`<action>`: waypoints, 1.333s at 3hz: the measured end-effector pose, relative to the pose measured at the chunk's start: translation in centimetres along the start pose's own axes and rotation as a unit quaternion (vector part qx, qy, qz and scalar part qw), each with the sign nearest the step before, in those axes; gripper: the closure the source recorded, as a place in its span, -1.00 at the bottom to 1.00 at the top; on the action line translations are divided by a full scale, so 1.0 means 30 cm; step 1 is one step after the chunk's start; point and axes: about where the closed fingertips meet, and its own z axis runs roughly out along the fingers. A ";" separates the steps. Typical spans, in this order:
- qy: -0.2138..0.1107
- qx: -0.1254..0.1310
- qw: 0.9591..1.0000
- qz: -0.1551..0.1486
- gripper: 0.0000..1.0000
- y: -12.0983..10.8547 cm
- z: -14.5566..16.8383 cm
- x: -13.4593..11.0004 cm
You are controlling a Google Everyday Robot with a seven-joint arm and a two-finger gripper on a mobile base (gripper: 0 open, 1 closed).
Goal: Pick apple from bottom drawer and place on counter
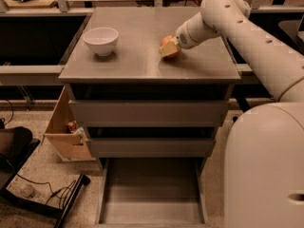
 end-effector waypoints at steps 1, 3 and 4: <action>0.000 0.000 1.000 0.000 -0.76 0.000 0.000 0.000; -0.002 -0.007 0.999 -0.041 -1.00 0.043 -0.079 -0.056; 0.017 0.022 0.994 -0.106 -1.00 0.125 -0.293 -0.098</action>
Offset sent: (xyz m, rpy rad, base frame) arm -0.0050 0.0000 0.0119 0.0180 -0.0287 0.0416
